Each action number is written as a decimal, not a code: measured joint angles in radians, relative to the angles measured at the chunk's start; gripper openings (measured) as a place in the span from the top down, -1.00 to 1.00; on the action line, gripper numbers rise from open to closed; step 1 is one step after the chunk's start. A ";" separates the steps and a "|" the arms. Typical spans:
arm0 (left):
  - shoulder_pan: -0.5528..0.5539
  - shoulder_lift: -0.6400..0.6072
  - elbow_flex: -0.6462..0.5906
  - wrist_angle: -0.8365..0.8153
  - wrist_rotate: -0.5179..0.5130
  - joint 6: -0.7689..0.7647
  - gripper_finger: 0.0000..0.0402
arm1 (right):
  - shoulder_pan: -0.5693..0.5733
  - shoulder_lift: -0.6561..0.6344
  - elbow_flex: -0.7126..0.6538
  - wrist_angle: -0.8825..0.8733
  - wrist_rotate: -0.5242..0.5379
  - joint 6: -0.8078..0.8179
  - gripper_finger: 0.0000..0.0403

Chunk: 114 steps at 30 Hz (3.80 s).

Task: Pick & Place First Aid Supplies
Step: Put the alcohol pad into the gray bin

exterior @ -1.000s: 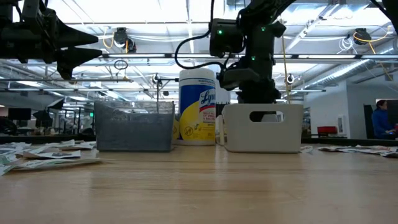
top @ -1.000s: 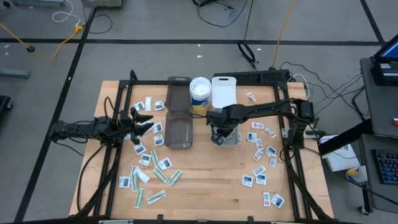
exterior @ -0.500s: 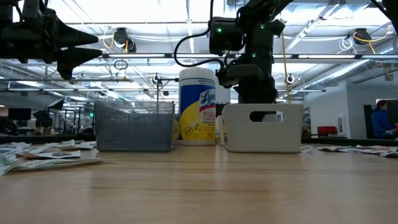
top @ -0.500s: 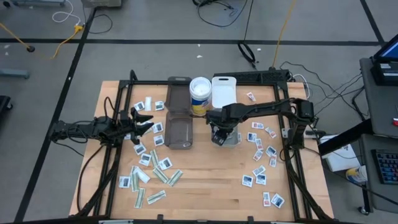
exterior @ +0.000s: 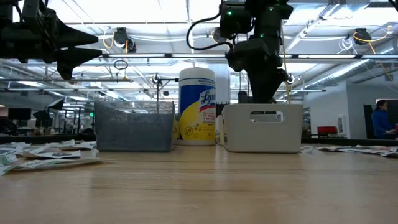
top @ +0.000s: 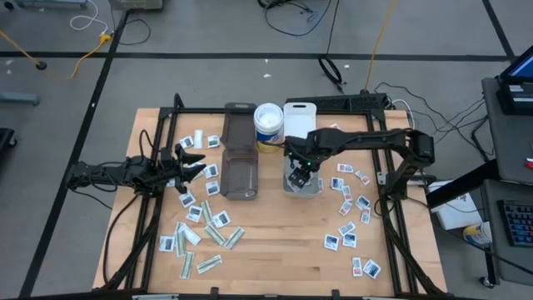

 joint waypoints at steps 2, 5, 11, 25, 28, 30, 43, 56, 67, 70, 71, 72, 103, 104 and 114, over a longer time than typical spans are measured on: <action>0.000 0.000 0.000 0.000 0.000 0.000 0.03 | -0.002 -0.032 -0.035 0.002 0.000 0.024 -0.03; 0.000 0.000 0.000 0.000 0.000 0.000 0.03 | -0.010 -0.093 -0.108 0.004 0.002 0.076 -0.03; 0.000 0.000 0.000 0.000 0.000 0.000 0.02 | -0.043 -0.238 -0.276 0.012 0.006 0.150 -0.03; 0.000 0.000 0.000 0.000 0.000 0.000 0.02 | -0.153 -0.436 -0.528 0.021 0.005 0.177 -0.03; 0.000 0.000 0.000 0.000 0.000 0.000 0.03 | -0.154 -0.435 -0.586 0.052 0.006 0.182 -0.03; 0.000 0.000 0.000 0.000 0.000 0.000 0.03 | -0.153 -0.428 -0.618 0.087 0.006 0.196 -0.03; 0.000 0.000 0.000 0.000 0.000 0.000 0.03 | -0.145 -0.372 -0.724 0.276 0.006 0.198 -0.03; 0.000 0.000 0.000 0.000 0.000 0.000 0.03 | -0.146 -0.355 -0.747 0.294 0.019 0.187 0.59; 0.000 0.000 0.000 0.000 0.000 0.000 0.03 | -0.157 -0.360 -0.657 0.259 -0.009 0.170 0.99; 0.000 0.000 0.000 0.000 0.000 0.000 0.02 | -0.164 -0.365 -0.596 0.199 -0.007 0.155 0.99; 0.000 0.000 0.000 0.000 0.000 0.000 0.03 | -0.168 -0.365 -0.576 0.173 -0.006 0.149 0.99; 0.000 0.000 0.000 0.000 0.000 0.000 0.03 | -0.173 -0.365 -0.555 0.143 -0.006 0.142 0.99; 0.000 0.000 0.000 0.000 0.000 0.000 0.02 | -0.136 -0.087 -0.073 -0.180 -0.024 -0.006 1.00; 0.000 0.000 0.000 0.000 0.000 0.000 0.03 | -0.130 -0.064 -0.046 -0.181 -0.024 -0.013 1.00; 0.000 0.000 0.000 0.000 0.000 0.000 0.02 | -0.071 0.049 0.097 -0.130 -0.020 -0.050 1.00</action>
